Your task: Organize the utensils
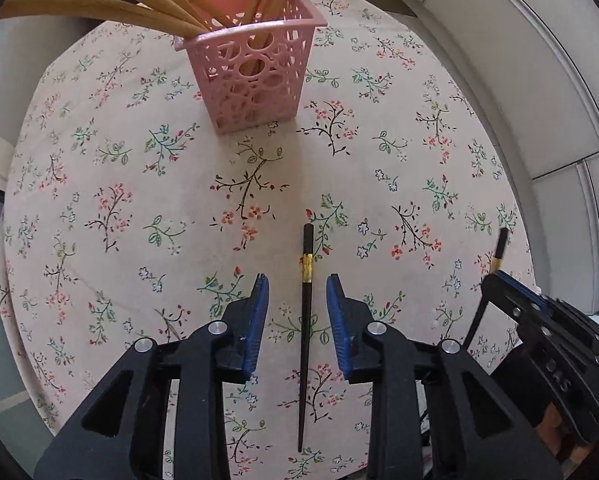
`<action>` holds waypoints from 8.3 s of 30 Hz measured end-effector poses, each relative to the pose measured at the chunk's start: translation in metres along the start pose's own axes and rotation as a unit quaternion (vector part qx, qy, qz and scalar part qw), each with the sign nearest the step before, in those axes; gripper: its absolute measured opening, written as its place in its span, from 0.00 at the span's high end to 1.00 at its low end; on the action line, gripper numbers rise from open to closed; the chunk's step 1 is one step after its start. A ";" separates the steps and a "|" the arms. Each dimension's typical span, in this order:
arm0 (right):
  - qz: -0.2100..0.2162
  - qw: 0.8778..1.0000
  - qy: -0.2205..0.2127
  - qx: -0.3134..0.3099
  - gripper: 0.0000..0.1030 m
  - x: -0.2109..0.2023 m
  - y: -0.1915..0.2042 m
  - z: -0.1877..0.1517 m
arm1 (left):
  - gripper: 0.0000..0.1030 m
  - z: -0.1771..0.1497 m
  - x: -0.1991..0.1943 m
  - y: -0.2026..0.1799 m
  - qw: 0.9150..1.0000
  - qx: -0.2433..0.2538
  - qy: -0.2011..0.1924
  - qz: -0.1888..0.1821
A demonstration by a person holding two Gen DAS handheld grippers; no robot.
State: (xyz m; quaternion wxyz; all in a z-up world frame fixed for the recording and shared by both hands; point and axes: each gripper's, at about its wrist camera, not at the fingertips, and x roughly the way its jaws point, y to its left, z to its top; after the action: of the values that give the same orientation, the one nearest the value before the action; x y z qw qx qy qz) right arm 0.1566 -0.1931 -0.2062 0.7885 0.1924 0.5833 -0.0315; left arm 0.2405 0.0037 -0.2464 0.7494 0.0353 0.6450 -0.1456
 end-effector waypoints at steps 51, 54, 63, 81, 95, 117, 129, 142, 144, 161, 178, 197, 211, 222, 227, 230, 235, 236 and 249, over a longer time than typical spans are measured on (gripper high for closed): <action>0.141 0.976 -0.165 -0.001 0.93 -0.137 -0.008 0.056 | 0.94 -0.033 -0.212 -0.004 0.929 -0.054 -0.365 -0.024; 0.148 0.974 -0.169 -0.004 0.93 -0.142 -0.006 0.064 | 0.94 -0.014 -0.229 -0.004 0.921 -0.054 -0.385 -0.011; 0.152 0.974 -0.170 -0.007 0.93 -0.141 -0.009 0.094 | 0.94 0.045 -0.237 0.003 0.915 -0.074 -0.396 0.027; 0.178 0.962 -0.199 -0.060 0.93 -0.148 0.055 0.135 | 0.74 0.043 -0.212 0.034 0.904 -0.135 -0.404 0.028; 0.150 0.956 -0.218 -0.123 0.93 -0.098 0.131 0.156 | 0.61 0.008 -0.235 0.069 0.880 -0.184 -0.432 0.073; -0.005 0.927 -0.351 -0.131 0.38 -0.169 0.105 0.092 | 0.07 -0.030 -0.268 0.006 0.854 -0.150 -0.462 0.188; -0.059 0.906 -0.412 -0.072 0.06 -0.225 0.056 0.011 | 0.07 -0.091 -0.274 -0.054 0.845 -0.148 -0.468 0.213; -0.081 0.935 -0.339 -0.062 0.06 -0.234 0.011 -0.065 | 0.07 -0.161 -0.257 -0.099 0.878 -0.120 -0.417 0.202; -0.079 0.932 -0.348 -0.059 0.06 -0.238 0.007 -0.073 | 0.07 -0.166 -0.259 -0.102 0.880 -0.114 -0.414 0.201; -0.087 0.919 -0.379 -0.063 0.06 -0.257 0.011 -0.093 | 0.07 -0.177 -0.269 -0.112 0.880 -0.110 -0.416 0.201; -0.079 0.927 -0.361 -0.062 0.06 -0.255 0.010 -0.089 | 0.07 -0.175 -0.266 -0.107 0.881 -0.117 -0.412 0.201; -0.076 0.927 -0.361 -0.063 0.06 -0.255 0.012 -0.091 | 0.07 -0.177 -0.267 -0.103 0.882 -0.122 -0.409 0.200; -0.074 0.929 -0.356 -0.064 0.06 -0.253 0.013 -0.090 | 0.07 -0.175 -0.267 -0.101 0.883 -0.123 -0.406 0.200; -0.073 0.930 -0.354 -0.066 0.06 -0.250 0.011 -0.089 | 0.07 -0.172 -0.265 -0.103 0.884 -0.123 -0.402 0.204; -0.072 0.931 -0.351 -0.066 0.06 -0.250 0.010 -0.088 | 0.07 -0.172 -0.264 -0.102 0.884 -0.123 -0.402 0.205; -0.071 0.931 -0.351 -0.067 0.06 -0.251 0.009 -0.088 | 0.07 -0.172 -0.264 -0.102 0.884 -0.125 -0.402 0.204; -0.070 0.933 -0.347 -0.069 0.06 -0.250 0.008 -0.088 | 0.07 -0.171 -0.263 -0.104 0.885 -0.122 -0.399 0.209; -0.070 0.933 -0.347 -0.069 0.06 -0.250 0.008 -0.087 | 0.07 -0.171 -0.262 -0.105 0.885 -0.119 -0.398 0.210; -0.067 0.934 -0.345 -0.066 0.06 -0.249 0.007 -0.087 | 0.12 -0.172 -0.262 -0.114 0.880 -0.103 -0.412 0.211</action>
State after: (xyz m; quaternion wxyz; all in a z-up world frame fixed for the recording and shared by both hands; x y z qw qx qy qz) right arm 0.0002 -0.2006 0.0065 0.9482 0.0777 0.2877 -0.1101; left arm 0.0132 -0.0189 -0.0030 0.9599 0.0300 0.2664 0.0820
